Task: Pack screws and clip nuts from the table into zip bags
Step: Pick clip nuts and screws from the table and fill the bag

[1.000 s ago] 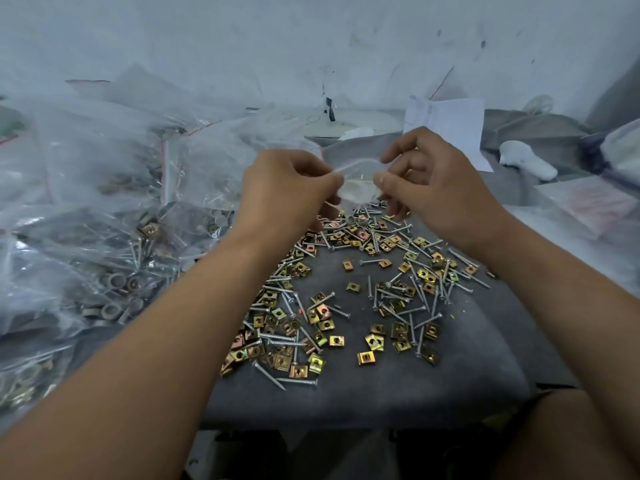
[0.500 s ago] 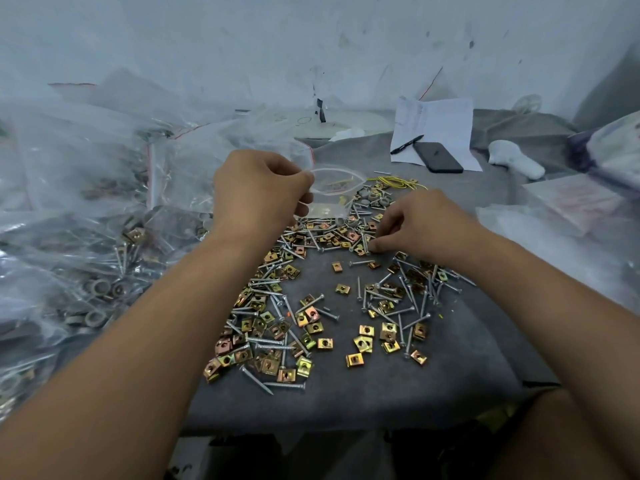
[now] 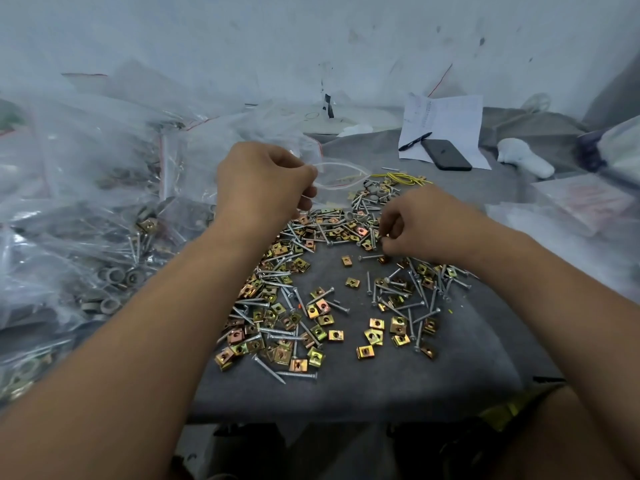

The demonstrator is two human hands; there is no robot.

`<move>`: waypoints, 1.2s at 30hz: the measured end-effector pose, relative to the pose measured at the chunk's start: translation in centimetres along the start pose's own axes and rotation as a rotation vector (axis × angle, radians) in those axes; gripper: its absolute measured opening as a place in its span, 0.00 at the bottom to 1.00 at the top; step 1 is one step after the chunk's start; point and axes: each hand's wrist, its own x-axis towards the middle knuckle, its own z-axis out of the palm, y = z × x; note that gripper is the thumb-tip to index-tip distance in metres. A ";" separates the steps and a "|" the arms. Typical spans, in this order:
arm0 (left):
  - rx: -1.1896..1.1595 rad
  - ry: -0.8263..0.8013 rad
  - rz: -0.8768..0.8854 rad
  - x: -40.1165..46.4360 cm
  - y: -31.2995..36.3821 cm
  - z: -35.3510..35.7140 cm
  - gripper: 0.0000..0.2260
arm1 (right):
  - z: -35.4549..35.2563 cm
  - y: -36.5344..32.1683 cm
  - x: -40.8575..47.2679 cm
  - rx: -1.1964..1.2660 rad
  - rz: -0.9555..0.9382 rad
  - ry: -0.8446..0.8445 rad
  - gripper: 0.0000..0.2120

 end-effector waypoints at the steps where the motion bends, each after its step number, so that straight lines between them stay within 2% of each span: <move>1: -0.002 -0.002 0.003 0.0 0.0 0.0 0.06 | 0.0 0.2 0.0 0.024 -0.007 0.007 0.08; 11: 0.006 -0.011 0.010 0.1 -0.1 0.0 0.06 | 0.7 2.9 0.3 0.339 0.026 0.031 0.13; 18: 0.026 -0.031 0.022 -0.1 0.0 0.1 0.06 | 0.6 3.7 0.1 0.432 0.021 -0.018 0.14; 25: 0.039 -0.026 0.016 -0.1 0.0 0.2 0.06 | -1.0 3.7 -1.7 1.087 -0.102 0.188 0.12; 28: 0.033 -0.035 0.009 -0.3 0.1 0.5 0.07 | -1.6 3.3 -2.2 1.232 -0.148 0.243 0.12; 36: 0.024 -0.051 0.001 -0.4 0.2 0.9 0.06 | -1.8 2.2 -2.5 1.560 -0.221 0.134 0.13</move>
